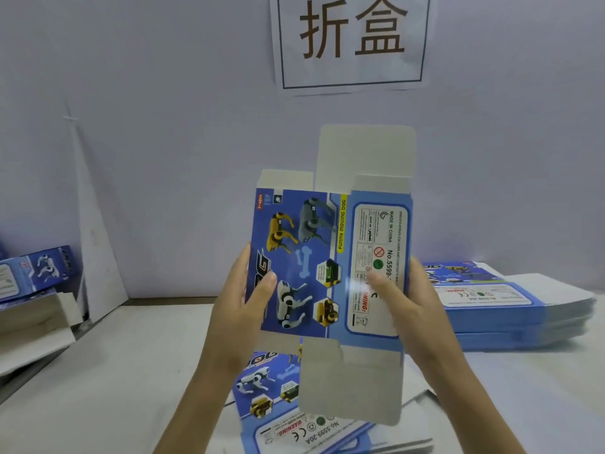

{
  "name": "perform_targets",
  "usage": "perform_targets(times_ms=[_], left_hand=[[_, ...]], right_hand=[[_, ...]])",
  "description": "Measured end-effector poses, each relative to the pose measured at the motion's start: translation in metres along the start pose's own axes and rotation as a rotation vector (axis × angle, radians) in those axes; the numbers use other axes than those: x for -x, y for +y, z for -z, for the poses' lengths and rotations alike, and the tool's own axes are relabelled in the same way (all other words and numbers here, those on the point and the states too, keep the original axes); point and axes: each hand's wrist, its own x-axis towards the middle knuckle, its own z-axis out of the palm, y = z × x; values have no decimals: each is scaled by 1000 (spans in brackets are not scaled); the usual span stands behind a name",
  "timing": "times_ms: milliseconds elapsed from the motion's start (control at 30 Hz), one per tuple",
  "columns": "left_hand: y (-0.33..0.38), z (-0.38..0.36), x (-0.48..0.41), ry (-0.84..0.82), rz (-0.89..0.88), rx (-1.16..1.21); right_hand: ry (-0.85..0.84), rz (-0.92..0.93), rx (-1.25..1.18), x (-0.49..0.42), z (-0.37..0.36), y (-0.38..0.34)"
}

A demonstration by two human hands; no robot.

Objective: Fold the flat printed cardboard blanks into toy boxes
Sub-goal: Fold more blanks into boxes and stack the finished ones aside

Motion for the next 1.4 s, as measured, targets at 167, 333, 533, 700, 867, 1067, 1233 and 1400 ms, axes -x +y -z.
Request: perform_targets(times_ms=[167, 333, 533, 700, 867, 1067, 1233, 1400], left_hand=[[0, -10, 7, -2, 4, -100], [5, -17, 12, 14, -24, -90], [19, -24, 17, -132, -34, -13], [19, -4, 9, -121, -31, 78], [16, -21, 16, -185, -3, -16], [14, 9, 4, -206, 254, 128], [2, 7, 3, 86, 257, 46], [4, 6, 3, -21, 289, 121]], right_hand=[[-12, 31, 69, 2, -2, 1], [-55, -12, 101, 0, -5, 3], [-218, -97, -101, -3, 0, 7], [-244, -61, -181, 1, 8, 5], [-391, -51, -84, 9, -6, -3], [-378, -190, -110, 4, 13, -5], [-165, -169, -55, 2, 11, 6], [-156, -56, -10, 0, 18, 1]])
